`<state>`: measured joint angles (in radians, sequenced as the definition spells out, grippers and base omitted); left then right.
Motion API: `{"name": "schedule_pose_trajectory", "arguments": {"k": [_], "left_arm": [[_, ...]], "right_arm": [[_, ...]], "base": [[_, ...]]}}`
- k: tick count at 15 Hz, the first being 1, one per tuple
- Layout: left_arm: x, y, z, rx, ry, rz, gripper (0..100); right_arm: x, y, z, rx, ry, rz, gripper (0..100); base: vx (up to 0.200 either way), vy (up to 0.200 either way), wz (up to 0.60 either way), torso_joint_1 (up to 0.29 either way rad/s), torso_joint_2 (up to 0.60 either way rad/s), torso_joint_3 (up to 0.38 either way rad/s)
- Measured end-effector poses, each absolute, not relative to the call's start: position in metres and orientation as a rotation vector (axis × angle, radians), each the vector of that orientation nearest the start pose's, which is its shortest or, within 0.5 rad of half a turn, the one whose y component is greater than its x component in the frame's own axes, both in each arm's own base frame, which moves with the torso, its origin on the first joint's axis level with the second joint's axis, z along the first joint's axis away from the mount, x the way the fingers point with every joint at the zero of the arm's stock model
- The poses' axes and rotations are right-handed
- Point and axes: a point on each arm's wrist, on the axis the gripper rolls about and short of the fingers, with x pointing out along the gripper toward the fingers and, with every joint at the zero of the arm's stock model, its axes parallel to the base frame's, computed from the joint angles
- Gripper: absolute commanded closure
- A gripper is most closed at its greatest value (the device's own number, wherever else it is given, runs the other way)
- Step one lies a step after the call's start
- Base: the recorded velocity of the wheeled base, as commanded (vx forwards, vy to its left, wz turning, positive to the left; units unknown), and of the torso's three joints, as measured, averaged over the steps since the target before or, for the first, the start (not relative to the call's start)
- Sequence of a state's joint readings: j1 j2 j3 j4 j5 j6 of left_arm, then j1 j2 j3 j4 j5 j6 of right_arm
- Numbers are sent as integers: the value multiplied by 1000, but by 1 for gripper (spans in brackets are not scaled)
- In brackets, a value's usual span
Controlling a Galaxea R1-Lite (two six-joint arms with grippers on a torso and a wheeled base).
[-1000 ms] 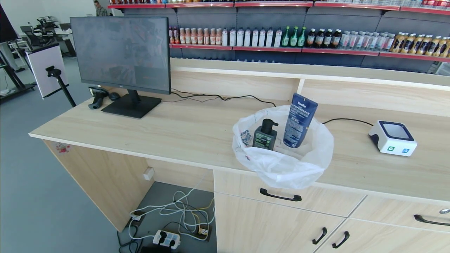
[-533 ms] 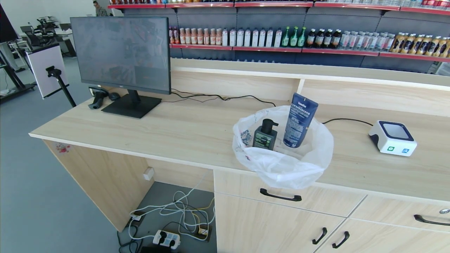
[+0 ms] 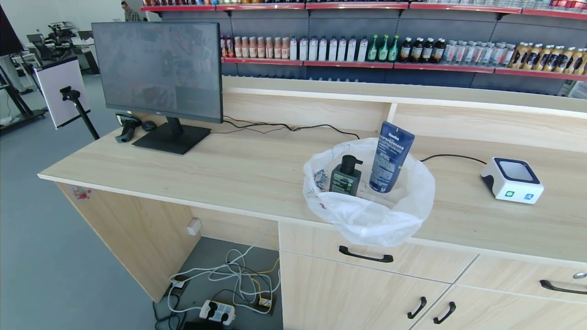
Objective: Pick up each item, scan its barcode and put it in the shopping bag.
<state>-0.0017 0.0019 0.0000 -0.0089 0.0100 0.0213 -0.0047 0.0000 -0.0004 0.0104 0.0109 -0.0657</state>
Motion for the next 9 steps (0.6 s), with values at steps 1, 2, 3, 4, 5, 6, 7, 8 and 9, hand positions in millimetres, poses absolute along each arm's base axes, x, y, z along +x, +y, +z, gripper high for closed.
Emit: {"name": "schedule_pose_trajectory", "arguments": {"k": [1, 2, 3, 4, 5, 6, 7, 8, 9], "left_arm": [[-23, 0, 76, 20, -7, 9, 0], [-23, 0, 76, 20, -6, 9, 0], [-23, 0, 76, 20, -6, 9, 0], [-23, 0, 76, 20, -6, 9, 0], [-23, 0, 76, 19, -6, 9, 0], [-23, 0, 76, 17, -6, 10, 0], [-23, 0, 76, 17, -6, 10, 0], [-23, 0, 76, 17, -6, 10, 0], [-23, 0, 76, 17, -6, 10, 0]], "right_arm": [[-23, 0, 75, -37, 5, 8, 0], [-23, 0, 75, -29, 1, 10, 0], [-23, 0, 75, -28, 1, 10, 0], [-23, 0, 75, -28, 0, 10, 0], [-23, 0, 75, -29, 0, 10, 0], [-23, 0, 75, -30, 1, 11, 0], [-23, 0, 75, -30, 1, 11, 0], [-23, 0, 75, -35, 1, 11, 0], [-23, 0, 75, -43, 1, 11, 0]], "base": [[0, 0, 0, 0, 0, 0], [0, 0, 0, 0, 0, 0], [0, 0, 0, 0, 0, 0], [0, 0, 0, 0, 0, 0], [0, 0, 0, 0, 0, 0], [0, 0, 0, 0, 0, 0], [0, 0, 0, 0, 0, 0], [0, 0, 0, 0, 0, 0], [0, 0, 0, 0, 0, 0]]}}
